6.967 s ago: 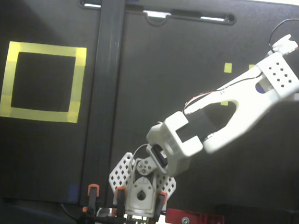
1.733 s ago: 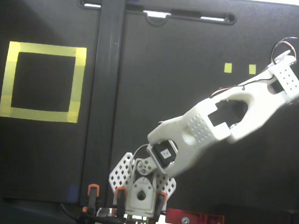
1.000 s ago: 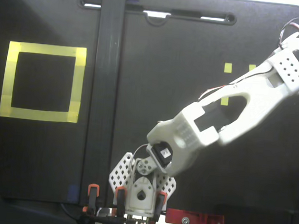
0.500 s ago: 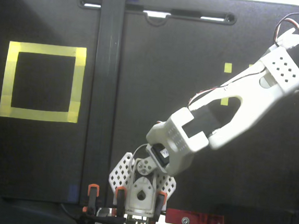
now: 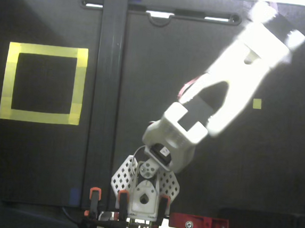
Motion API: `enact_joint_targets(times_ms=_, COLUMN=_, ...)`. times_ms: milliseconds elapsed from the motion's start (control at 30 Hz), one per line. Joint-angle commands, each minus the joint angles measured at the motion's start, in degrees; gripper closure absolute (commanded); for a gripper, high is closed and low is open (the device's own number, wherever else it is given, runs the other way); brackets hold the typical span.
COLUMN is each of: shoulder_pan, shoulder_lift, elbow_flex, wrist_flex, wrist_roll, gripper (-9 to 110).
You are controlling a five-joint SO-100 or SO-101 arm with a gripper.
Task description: Grasp the block and place it in the designated area.
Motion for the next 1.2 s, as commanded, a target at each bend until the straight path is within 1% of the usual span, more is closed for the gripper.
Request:
enact_joint_targets(times_ms=0, shoulder_pan=-4.3, shoulder_lift=3.0, elbow_flex=0.5, wrist_flex=-0.9, wrist_roll=4.5, gripper=82)
enact_joint_targets(times_ms=233, shoulder_pan=-15.5, shoulder_lift=3.0, elbow_flex=1.0, wrist_flex=-1.1, wrist_roll=16.3, gripper=82)
enact_joint_targets(times_ms=467, shoulder_pan=-29.3, shoulder_lift=3.1, elbow_flex=1.3, wrist_flex=-1.0, wrist_roll=30.8, gripper=82)
enact_joint_targets(times_ms=833, shoulder_pan=-50.8, shoulder_lift=3.3, elbow_flex=2.1, wrist_flex=0.7, wrist_roll=50.9, gripper=82)
enact_joint_targets(times_ms=1167, shoulder_pan=-66.2, shoulder_lift=3.4, elbow_flex=2.5, wrist_flex=2.2, wrist_roll=64.2, gripper=82)
